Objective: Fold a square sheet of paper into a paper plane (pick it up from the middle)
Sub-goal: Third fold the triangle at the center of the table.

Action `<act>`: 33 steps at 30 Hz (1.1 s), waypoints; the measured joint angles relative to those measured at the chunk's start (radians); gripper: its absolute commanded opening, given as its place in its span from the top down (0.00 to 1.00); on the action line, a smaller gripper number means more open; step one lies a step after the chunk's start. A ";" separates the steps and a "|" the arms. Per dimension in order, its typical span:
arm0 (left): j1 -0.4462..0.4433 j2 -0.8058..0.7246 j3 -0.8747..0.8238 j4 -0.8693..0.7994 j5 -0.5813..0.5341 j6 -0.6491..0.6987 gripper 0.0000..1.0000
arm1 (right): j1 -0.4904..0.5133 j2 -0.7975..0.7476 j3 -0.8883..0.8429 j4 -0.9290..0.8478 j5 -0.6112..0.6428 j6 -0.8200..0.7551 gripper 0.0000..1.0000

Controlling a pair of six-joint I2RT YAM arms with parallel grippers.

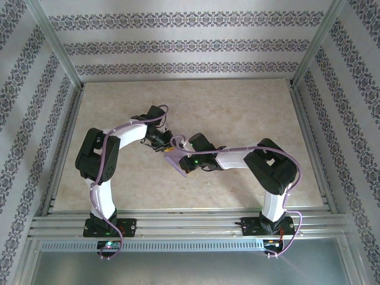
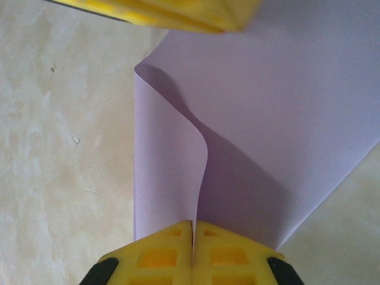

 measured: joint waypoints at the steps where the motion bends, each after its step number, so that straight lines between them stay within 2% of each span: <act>1: 0.010 -0.024 -0.022 0.008 -0.001 -0.011 0.82 | 0.000 0.000 0.000 0.000 0.000 0.000 0.99; 6: 0.034 -0.161 -0.153 0.084 -0.002 -0.094 0.82 | 0.000 0.000 0.000 -0.001 0.000 0.000 0.99; 11: 0.029 -0.251 -0.317 0.237 0.032 -0.220 0.84 | 0.000 0.000 0.000 -0.002 0.000 0.000 0.99; 15: 0.005 -0.256 -0.387 0.330 0.051 -0.303 0.87 | -0.002 0.000 0.000 -0.002 0.000 0.005 0.99; 21: -0.041 -0.233 -0.397 0.439 0.058 -0.372 0.89 | -0.006 0.002 0.005 -0.007 -0.008 0.008 0.98; 33: -0.057 -0.196 -0.422 0.467 0.049 -0.402 0.90 | -0.006 0.012 0.021 -0.020 -0.008 0.008 0.95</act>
